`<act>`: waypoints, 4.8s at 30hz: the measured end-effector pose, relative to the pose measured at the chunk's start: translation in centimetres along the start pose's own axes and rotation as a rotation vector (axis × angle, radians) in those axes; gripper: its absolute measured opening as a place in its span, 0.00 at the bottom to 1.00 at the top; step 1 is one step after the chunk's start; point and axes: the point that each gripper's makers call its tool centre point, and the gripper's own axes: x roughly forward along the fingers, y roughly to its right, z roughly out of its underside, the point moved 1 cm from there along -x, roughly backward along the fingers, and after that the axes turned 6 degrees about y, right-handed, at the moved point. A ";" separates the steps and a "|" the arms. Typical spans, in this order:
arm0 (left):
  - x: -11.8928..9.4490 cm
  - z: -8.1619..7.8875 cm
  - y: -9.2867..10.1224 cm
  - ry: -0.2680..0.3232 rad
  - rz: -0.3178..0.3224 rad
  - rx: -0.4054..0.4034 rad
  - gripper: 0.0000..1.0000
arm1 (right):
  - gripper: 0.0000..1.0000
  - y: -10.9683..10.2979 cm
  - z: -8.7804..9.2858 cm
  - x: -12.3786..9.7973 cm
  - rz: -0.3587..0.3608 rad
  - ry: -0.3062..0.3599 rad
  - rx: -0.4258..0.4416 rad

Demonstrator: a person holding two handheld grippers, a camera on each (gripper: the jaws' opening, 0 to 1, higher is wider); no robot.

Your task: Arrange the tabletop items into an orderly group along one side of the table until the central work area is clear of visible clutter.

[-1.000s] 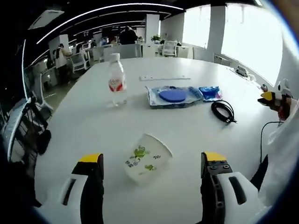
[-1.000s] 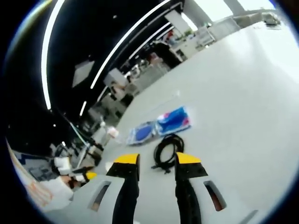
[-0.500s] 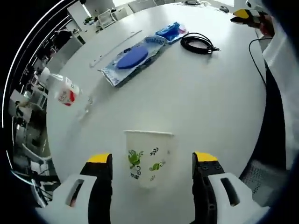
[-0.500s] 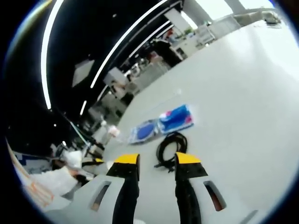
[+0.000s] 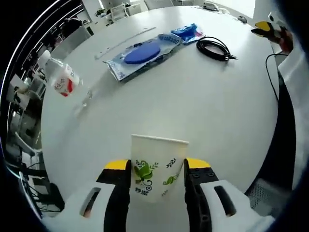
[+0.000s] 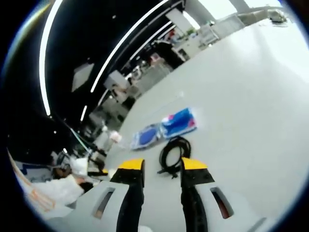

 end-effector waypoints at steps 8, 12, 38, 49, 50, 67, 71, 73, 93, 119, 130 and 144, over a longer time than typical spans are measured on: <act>-1.3 -3.1 0.4 0.163 -0.001 -0.177 0.39 | 0.27 -0.5 0.2 0.4 -0.019 -0.011 -0.006; -2.9 -6.9 1.0 0.363 0.022 -0.304 0.39 | 0.27 -0.8 0.5 0.6 -0.034 -0.026 -0.017; -11.8 -23.8 6.4 1.034 0.336 -0.646 0.40 | 0.40 -14.8 1.0 4.8 -0.453 -0.123 -0.389; -13.0 -25.5 9.2 1.039 0.419 -0.567 0.40 | 0.48 -18.5 0.1 6.3 -0.554 -0.105 -0.430; -12.9 -25.4 9.5 1.031 0.415 -0.552 0.40 | 0.47 -18.7 -0.1 6.4 -0.561 -0.097 -0.422; -12.9 -24.9 10.6 0.974 0.387 -0.406 0.41 | 0.36 -18.7 0.8 6.2 -0.556 -0.124 -0.510; -14.2 -25.2 10.2 0.970 0.331 -0.284 0.39 | 0.36 -18.2 0.5 6.2 -0.538 -0.115 -0.535; -15.6 -25.8 10.1 0.985 0.325 -0.227 0.39 | 0.36 -17.7 0.5 6.3 -0.522 -0.118 -0.573; -15.5 -27.6 13.8 0.755 0.398 0.056 0.02 | 0.36 -17.9 -0.1 6.0 -0.459 -0.032 -0.981; -12.2 -22.7 3.9 0.553 0.138 0.160 0.00 | 0.43 -15.1 2.4 5.0 -0.457 -0.137 -0.921; -8.7 -21.0 -3.3 0.475 0.034 0.186 0.00 | 0.42 -9.9 2.0 3.2 -0.318 -0.172 -0.823; -2.7 -19.2 -8.5 0.407 -0.024 0.091 0.00 | 0.39 -7.7 1.2 3.8 -0.243 -0.164 -0.706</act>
